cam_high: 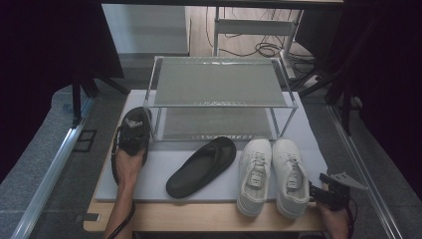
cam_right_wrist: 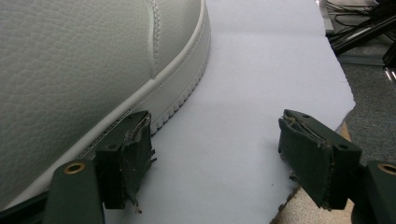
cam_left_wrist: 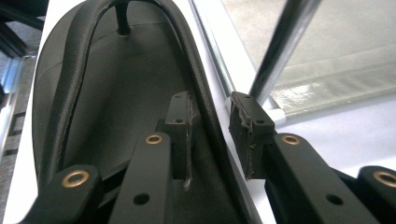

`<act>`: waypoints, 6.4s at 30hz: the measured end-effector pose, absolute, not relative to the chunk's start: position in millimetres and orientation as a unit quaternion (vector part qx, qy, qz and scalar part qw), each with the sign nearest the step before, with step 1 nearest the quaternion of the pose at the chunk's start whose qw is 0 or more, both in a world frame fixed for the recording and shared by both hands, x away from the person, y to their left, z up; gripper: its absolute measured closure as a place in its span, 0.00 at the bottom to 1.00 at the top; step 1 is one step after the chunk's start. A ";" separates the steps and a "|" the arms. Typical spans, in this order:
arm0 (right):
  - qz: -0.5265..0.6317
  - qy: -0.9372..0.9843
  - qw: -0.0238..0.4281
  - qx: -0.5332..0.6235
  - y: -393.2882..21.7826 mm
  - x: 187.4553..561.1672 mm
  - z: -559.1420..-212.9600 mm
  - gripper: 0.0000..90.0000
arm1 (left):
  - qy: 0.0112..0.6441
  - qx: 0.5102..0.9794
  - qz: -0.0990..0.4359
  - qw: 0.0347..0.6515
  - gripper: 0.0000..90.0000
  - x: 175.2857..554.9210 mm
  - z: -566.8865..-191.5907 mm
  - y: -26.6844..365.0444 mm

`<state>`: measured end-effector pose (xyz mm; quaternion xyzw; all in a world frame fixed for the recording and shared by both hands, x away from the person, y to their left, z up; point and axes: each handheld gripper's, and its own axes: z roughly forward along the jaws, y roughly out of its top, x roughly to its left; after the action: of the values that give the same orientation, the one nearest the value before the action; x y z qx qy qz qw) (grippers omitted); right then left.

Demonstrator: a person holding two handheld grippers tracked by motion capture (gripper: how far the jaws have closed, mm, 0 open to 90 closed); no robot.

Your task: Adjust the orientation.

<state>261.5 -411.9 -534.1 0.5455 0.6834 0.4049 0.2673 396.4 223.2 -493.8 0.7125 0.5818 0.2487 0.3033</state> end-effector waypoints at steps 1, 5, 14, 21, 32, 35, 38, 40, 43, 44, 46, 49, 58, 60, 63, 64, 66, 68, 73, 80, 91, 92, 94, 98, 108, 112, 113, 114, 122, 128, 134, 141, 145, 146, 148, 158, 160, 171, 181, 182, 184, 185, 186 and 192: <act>0.405 0.683 0.267 0.545 -411.9 261.5 -534.1 0.29 | 0.582 0.713 0.249 0.303 0.77 396.4 -493.8 223.2; 0.405 0.683 0.267 0.546 -411.9 261.5 -534.1 0.29 | 0.589 0.710 0.251 0.294 0.79 401.2 -495.5 222.4; 0.406 0.683 0.265 0.546 -412.2 261.4 -534.1 0.29 | 0.602 0.704 0.236 0.292 0.87 403.7 -493.0 222.6; 0.407 0.682 0.265 0.546 -412.3 261.5 -534.1 0.29 | 0.609 0.700 0.232 0.292 0.92 398.4 -491.6 230.7; 0.406 0.683 0.266 0.546 -412.0 261.5 -534.1 0.29 | 0.602 0.700 0.240 0.300 0.93 383.7 -485.7 242.0; 0.406 0.683 0.266 0.546 -412.0 261.5 -534.1 0.29 | 0.601 0.699 0.242 0.303 0.93 380.2 -483.9 242.7; 0.405 0.683 0.267 0.546 -412.0 261.5 -534.1 0.29 | 0.597 0.699 0.247 0.307 0.93 372.2 -478.7 243.9; 0.406 0.683 0.266 0.546 -412.0 261.5 -534.1 0.29 | 0.593 0.701 0.251 0.308 0.93 368.0 -476.3 244.6; 0.405 0.683 0.267 0.546 -412.0 261.5 -534.1 0.29 | 0.589 0.702 0.253 0.310 0.93 360.5 -473.1 246.3; 0.405 0.683 0.267 0.546 -412.0 261.5 -534.1 0.29 | 0.588 0.703 0.253 0.311 0.93 356.8 -472.1 247.0; 0.406 0.683 0.266 0.546 -412.0 261.5 -534.1 0.29 | 0.584 0.705 0.254 0.312 0.93 348.0 -469.7 249.2; 0.405 0.683 0.267 0.546 -412.0 261.5 -534.1 0.29 | 0.580 0.707 0.253 0.315 0.93 339.1 -468.2 250.6; 0.405 0.683 0.267 0.546 -411.8 261.5 -534.1 0.29 | 0.568 0.717 0.247 0.320 0.93 313.6 -467.9 252.6; 0.406 0.682 0.267 0.547 -411.7 261.5 -534.1 0.29 | 0.567 0.718 0.247 0.319 0.93 310.8 -468.0 252.6; 0.406 0.682 0.267 0.547 -411.7 261.5 -534.1 0.29 | 0.563 0.722 0.246 0.319 0.93 303.4 -468.4 252.3; 0.406 0.682 0.267 0.547 -411.7 261.5 -534.1 0.29 | 0.561 0.724 0.245 0.318 0.93 297.3 -468.6 252.2; 0.406 0.682 0.266 0.547 -411.7 261.5 -534.0 0.29 | 0.560 0.725 0.245 0.317 0.93 292.5 -468.5 252.1; 0.406 0.682 0.266 0.547 -411.7 261.5 -534.0 0.29 | 0.558 0.727 0.244 0.317 0.93 288.1 -468.4 252.2; 0.406 0.682 0.266 0.547 -411.6 261.5 -534.0 0.29 | 0.549 0.735 0.242 0.316 0.93 272.4 -468.2 250.7; 0.406 0.682 0.266 0.547 -411.5 261.5 -534.0 0.29 | 0.532 0.745 0.240 0.323 0.93 252.2 -465.7 245.1; 0.405 0.682 0.266 0.547 -411.6 261.4 -534.0 0.29 | 0.506 0.765 0.229 0.325 0.93 224.6 -461.5 231.0; 0.405 0.682 0.266 0.547 -411.6 261.4 -533.9 0.29 | 0.506 0.765 0.229 0.325 0.93 224.6 -461.5 231.0; 0.405 0.682 0.266 0.547 -411.6 261.4 -533.9 0.29 | 0.497 0.771 0.227 0.328 0.93 221.9 -460.4 225.2; 0.405 0.682 0.266 0.548 -411.5 261.4 -533.9 0.29 | 0.484 0.777 0.225 0.333 0.93 222.8 -458.4 216.4; 0.405 0.682 0.266 0.548 -411.6 261.4 -533.9 0.29 | 0.463 0.786 0.220 0.346 0.93 240.7 -457.1 194.2; 0.405 0.682 0.266 0.548 -411.6 261.4 -533.9 0.29 | 0.456 0.789 0.217 0.349 0.93 244.5 -456.2 188.4; 0.405 0.682 0.266 0.548 -411.6 261.4 -533.9 0.29 | 0.453 0.790 0.213 0.353 0.93 245.0 -455.7 187.0; 0.405 0.682 0.266 0.548 -411.6 261.4 -533.9 0.29 | 0.451 0.791 0.213 0.355 0.93 245.4 -455.2 184.7; 0.406 0.681 0.266 0.548 -411.5 261.5 -534.0 0.29 | 0.439 0.795 0.216 0.359 0.93 254.1 -450.5 168.9; 0.406 0.681 0.266 0.548 -411.5 261.5 -534.0 0.29 | 0.433 0.794 0.218 0.367 0.93 267.9 -448.8 157.1; 0.406 0.681 0.266 0.548 -411.6 261.5 -534.0 0.29 | 0.442 0.786 0.221 0.371 0.93 286.8 -452.7 149.1; 0.406 0.682 0.266 0.547 -411.7 261.5 -534.1 0.29 | 0.451 0.779 0.222 0.375 0.93 306.5 -456.8 143.3; 0.406 0.681 0.266 0.548 -411.6 261.5 -534.1 0.29 | 0.456 0.773 0.225 0.379 0.93 318.9 -457.6 138.0; 0.406 0.681 0.266 0.548 -411.6 261.5 -534.1 0.29 | 0.457 0.772 0.226 0.379 0.93 321.9 -457.5 136.4; 0.406 0.682 0.266 0.547 -411.8 261.5 -534.1 0.29 | 0.460 0.770 0.227 0.380 0.93 329.1 -457.8 132.7; 0.406 0.682 0.266 0.547 -411.8 261.5 -534.1 0.29 | 0.488 0.748 0.233 0.384 0.93 361.2 -461.6 122.2; 0.406 0.682 0.266 0.547 -411.8 261.5 -534.1 0.29 | 0.493 0.744 0.235 0.385 0.93 365.7 -462.8 121.3; 0.406 0.682 0.266 0.547 -411.9 261.5 -534.1 0.29 | 0.514 0.731 0.260 0.365 0.93 394.5 -471.3 106.6; 0.410 0.680 0.263 0.548 -412.8 261.5 -534.1 0.29 | 0.528 0.738 0.268 0.324 0.92 418.0 -478.7 91.8; 0.411 0.680 0.261 0.549 -412.9 261.4 -534.1 0.29 | 0.529 0.742 0.273 0.310 0.91 422.3 -479.7 89.1; 0.411 0.680 0.262 0.548 -412.9 261.5 -534.1 0.29 | 0.533 0.741 0.276 0.300 0.91 426.3 -481.8 85.8; 0.411 0.680 0.262 0.548 -412.9 261.5 -534.1 0.29 | 0.533 0.741 0.276 0.300 0.90 426.3 -481.8 85.8; 0.411 0.680 0.261 0.549 -413.0 261.4 -534.1 0.29 | 0.525 0.753 0.281 0.280 0.89 429.1 -482.8 83.8; 0.412 0.679 0.260 0.549 -413.5 261.4 -534.1 0.29 | 0.515 0.765 0.276 0.272 0.82 428.7 -481.9 81.7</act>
<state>261.4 -413.5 -534.1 0.5486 0.6793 0.4122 0.2600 428.7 81.7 -481.9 0.7645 0.5154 0.2759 0.2716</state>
